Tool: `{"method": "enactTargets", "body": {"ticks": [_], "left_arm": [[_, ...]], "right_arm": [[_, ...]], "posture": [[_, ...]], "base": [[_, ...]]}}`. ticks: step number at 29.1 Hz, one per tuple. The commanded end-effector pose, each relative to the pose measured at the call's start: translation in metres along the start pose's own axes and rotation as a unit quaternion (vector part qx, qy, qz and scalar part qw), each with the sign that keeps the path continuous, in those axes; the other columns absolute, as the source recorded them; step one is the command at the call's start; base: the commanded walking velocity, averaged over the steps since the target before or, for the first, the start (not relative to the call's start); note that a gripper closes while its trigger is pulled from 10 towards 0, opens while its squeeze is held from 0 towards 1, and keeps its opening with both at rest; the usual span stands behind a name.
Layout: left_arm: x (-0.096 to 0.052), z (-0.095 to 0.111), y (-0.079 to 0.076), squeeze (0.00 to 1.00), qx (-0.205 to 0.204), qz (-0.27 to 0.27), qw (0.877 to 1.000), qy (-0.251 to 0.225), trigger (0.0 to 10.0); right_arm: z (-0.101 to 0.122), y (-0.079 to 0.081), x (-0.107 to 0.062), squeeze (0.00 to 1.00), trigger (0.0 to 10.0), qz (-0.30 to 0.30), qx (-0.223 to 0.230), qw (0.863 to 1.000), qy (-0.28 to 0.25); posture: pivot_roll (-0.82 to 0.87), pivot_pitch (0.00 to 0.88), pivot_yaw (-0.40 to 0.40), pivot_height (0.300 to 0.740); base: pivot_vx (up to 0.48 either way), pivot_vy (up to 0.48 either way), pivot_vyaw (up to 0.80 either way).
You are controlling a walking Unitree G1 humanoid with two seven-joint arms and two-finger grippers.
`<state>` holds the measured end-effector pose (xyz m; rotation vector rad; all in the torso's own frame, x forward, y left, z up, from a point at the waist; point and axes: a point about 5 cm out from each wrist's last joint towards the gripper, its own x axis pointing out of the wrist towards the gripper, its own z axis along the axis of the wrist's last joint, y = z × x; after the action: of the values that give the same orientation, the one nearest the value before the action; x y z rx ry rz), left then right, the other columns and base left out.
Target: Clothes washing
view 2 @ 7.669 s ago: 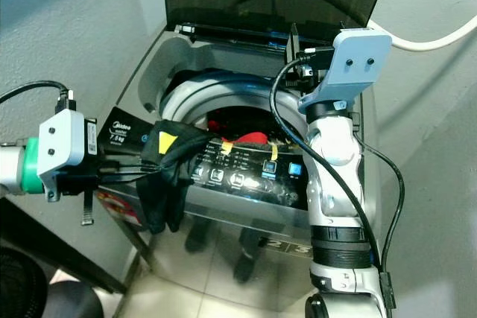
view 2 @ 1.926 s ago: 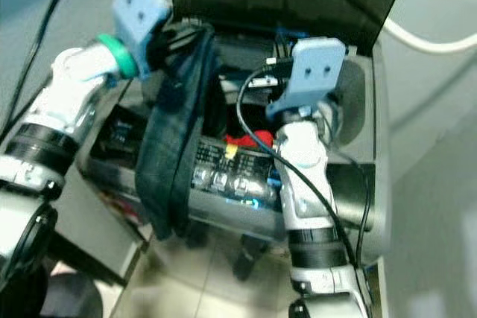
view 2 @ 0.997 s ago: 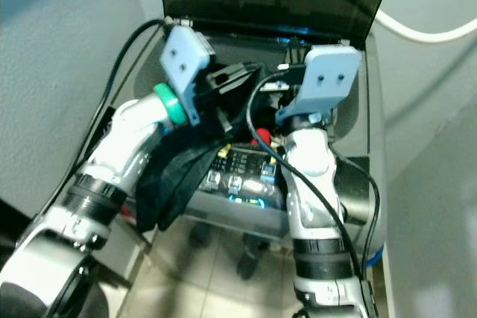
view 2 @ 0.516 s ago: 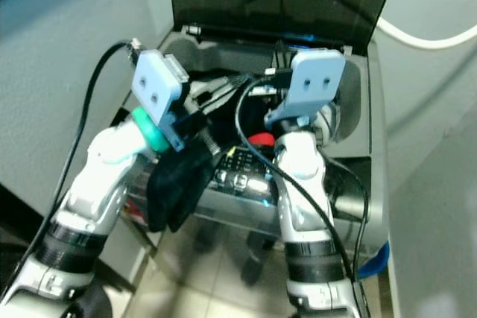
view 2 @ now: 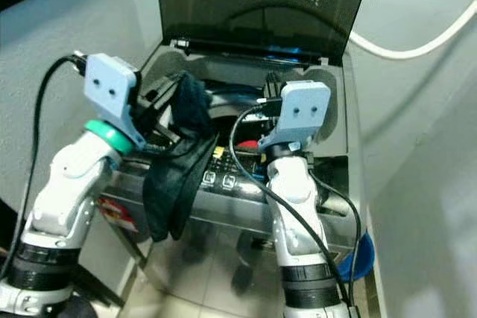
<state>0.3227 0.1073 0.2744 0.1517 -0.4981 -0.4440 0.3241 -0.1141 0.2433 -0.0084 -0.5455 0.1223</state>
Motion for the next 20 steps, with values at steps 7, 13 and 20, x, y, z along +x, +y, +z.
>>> {"method": "enactTargets", "body": {"ticks": [7, 13, 20], "left_arm": [[-0.002, -0.003, -0.005, 0.00, -0.001, 0.014, 1.000, 0.003, 10.0], [0.003, -0.006, -0.004, 0.00, 0.000, 0.013, 1.000, 0.005, 10.0], [0.003, -0.012, 0.000, 1.00, 0.005, 0.012, 1.000, 0.022, 10.0]], "right_arm": [[-0.005, 0.011, 0.011, 0.00, 10.0, 0.040, 0.001, 0.999, 0.005], [-0.004, 0.013, 0.019, 0.00, 10.0, 0.050, 0.001, 0.999, 0.000], [-0.008, 0.011, 0.016, 0.00, 10.0, 0.047, -0.001, 0.999, 0.004]], "posture": [[0.12, 0.000, -0.027, 0.740], [0.12, 0.000, -0.039, 0.740], [0.12, 0.000, -0.025, 0.740]], "base": [[0.000, 0.000, 0.00], [0.000, 0.000, 0.00], [0.000, 0.000, 0.00]]}}
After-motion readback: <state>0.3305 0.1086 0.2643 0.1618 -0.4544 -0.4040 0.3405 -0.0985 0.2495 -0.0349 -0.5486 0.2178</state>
